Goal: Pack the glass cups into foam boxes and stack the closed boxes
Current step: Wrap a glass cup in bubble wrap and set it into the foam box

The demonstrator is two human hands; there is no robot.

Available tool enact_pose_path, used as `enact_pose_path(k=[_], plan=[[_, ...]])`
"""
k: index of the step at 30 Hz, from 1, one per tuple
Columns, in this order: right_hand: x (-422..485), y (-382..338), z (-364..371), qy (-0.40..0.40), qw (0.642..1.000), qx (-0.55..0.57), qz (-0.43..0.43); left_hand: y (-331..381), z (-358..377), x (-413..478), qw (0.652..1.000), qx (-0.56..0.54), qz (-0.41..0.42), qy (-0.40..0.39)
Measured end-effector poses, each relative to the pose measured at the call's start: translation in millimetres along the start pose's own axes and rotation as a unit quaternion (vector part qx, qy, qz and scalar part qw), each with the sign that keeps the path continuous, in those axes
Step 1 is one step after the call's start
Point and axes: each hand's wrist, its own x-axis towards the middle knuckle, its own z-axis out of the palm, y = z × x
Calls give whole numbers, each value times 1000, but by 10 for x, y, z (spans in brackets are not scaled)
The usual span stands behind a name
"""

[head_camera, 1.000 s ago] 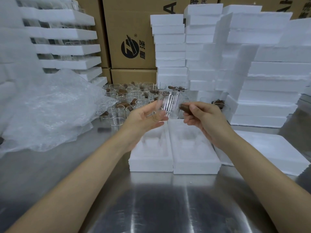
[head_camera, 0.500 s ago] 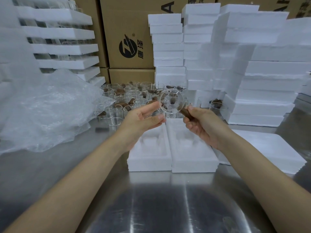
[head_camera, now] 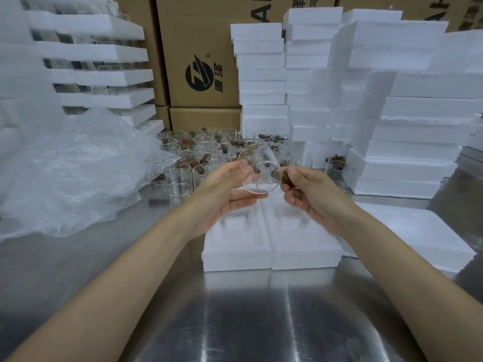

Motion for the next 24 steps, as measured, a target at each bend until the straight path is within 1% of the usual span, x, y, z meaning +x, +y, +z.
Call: enact_pose_path(k=[2, 4, 6, 7, 8, 9, 10, 11, 12, 13, 14, 17, 18, 24], plan=[[-14, -4, 11, -4, 999, -20, -25, 4, 17, -19, 1000, 6, 1, 0], [-19, 5, 32, 16, 995, -80, -60, 20, 54, -33, 999, 45, 27, 15], [-18, 12, 50, 71, 973, -193, -107, 32, 93, -39, 988, 111, 86, 62], [-22, 6, 58, 94, 961, -226, -132, 48, 107, -49, 976, 151, 125, 96], [-32, -6, 69, 104, 956, -229, -153, 64, 112, -63, 957, 198, 168, 132], [-46, -24, 82, 98, 959, -205, -168, 75, 101, -81, 925, 263, 216, 167], [-64, -40, 100, 79, 967, -165, -176, 87, 92, -105, 879, 346, 262, 198], [-82, -55, 126, 52, 974, -126, -181, 99, 88, -130, 821, 432, 303, 218], [-98, -60, 162, 25, 977, -95, -187, 97, 89, -145, 769, 494, 334, 229], [-115, -51, 202, 3, 978, -72, -194, 84, 102, -151, 743, 523, 346, 235], [-129, -36, 242, -9, 979, -54, -196, 67, 128, -156, 744, 523, 340, 240], [-139, -6, 301, -1, 985, -16, -173, 4, 178, -140, 805, 456, 290, 245], [-138, -8, 296, 5, 987, -8, -163, -19, 174, -130, 818, 444, 274, 243], [-93, 37, 232, 27, 990, -22, -134, -114, 147, -86, 842, 436, 217, 234]])
